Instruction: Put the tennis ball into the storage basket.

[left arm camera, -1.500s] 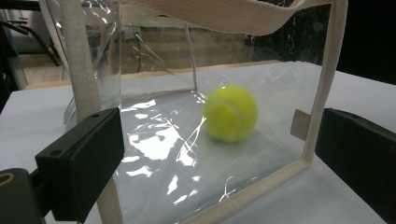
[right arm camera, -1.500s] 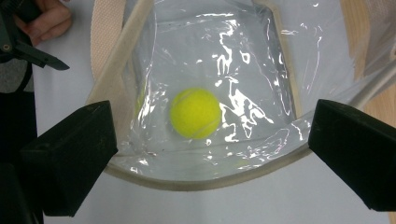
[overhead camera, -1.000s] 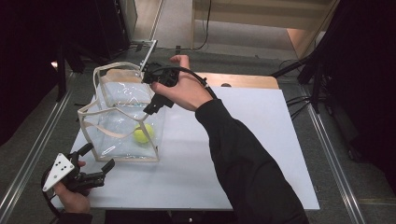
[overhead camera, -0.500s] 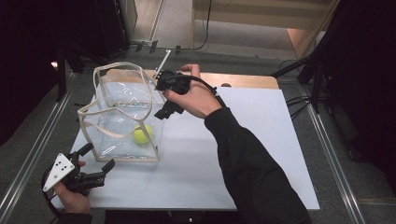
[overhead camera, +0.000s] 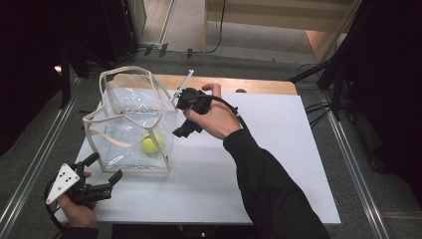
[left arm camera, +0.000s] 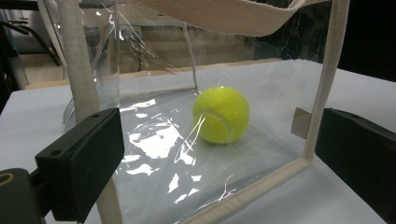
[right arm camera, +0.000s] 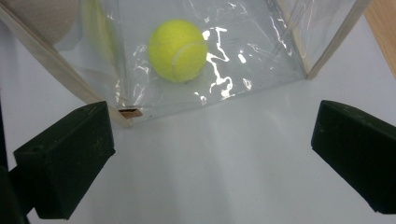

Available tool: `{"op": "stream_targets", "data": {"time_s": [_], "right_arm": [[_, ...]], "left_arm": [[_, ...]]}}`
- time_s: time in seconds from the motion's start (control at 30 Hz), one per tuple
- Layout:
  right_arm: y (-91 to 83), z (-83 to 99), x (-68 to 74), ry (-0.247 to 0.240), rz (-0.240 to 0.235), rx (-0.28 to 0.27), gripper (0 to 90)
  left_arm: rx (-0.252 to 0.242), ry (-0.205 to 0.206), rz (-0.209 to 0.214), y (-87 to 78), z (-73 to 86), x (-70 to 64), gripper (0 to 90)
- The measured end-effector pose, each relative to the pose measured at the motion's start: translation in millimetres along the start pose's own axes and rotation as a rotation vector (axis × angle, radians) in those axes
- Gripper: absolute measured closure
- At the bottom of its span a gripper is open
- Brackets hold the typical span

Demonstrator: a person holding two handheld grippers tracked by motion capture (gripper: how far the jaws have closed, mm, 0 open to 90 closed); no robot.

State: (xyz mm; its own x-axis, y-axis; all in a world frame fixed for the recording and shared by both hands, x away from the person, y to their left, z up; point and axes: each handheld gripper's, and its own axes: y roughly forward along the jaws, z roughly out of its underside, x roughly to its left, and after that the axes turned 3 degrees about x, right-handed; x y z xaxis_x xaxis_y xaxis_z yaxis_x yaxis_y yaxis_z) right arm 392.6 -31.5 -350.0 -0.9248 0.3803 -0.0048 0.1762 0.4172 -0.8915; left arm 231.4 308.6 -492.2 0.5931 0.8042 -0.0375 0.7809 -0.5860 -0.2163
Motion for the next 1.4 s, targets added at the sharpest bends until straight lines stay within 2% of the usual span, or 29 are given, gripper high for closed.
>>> {"op": "stream_targets", "data": {"time_s": [0.27, 0.47, 0.77, 0.87, 0.97, 1.2, 1.4], "right_arm": [[13.1, 18.1, 3.7, 0.021, -0.006, -0.028, 0.0], [19.5, 31.6, 2.8, 0.033, 0.001, -0.081, 0.0], [32.3, 56.4, 3.9, 0.058, 0.002, -0.127, 0.0], [35.6, 65.3, 4.1, 0.075, 0.001, -0.152, 0.0], [38.8, 76.1, 4.4, 0.093, 0.024, -0.185, 0.0], [45.1, 100.3, 5.7, 0.148, 0.027, -0.251, 0.0], [48.6, 118.0, 6.9, 0.176, 0.032, -0.295, 0.0]], "left_arm": [[0.0, -0.001, 0.0, 0.0, 0.0, -0.2, 1.3], [0.002, 0.004, -0.001, 0.0, -0.1, -0.1, 1.3], [0.01, 0.007, -0.004, -0.4, -0.2, -0.1, 1.3], [0.009, 0.009, -0.003, -0.2, -0.2, -0.1, 1.3], [0.011, 0.012, -0.004, 0.0, -0.1, -0.4, 1.3], [0.012, 0.013, -0.004, 0.0, -0.1, -0.7, 1.3], [0.011, 0.012, -0.005, 0.2, -0.1, -1.0, 1.3]]}}
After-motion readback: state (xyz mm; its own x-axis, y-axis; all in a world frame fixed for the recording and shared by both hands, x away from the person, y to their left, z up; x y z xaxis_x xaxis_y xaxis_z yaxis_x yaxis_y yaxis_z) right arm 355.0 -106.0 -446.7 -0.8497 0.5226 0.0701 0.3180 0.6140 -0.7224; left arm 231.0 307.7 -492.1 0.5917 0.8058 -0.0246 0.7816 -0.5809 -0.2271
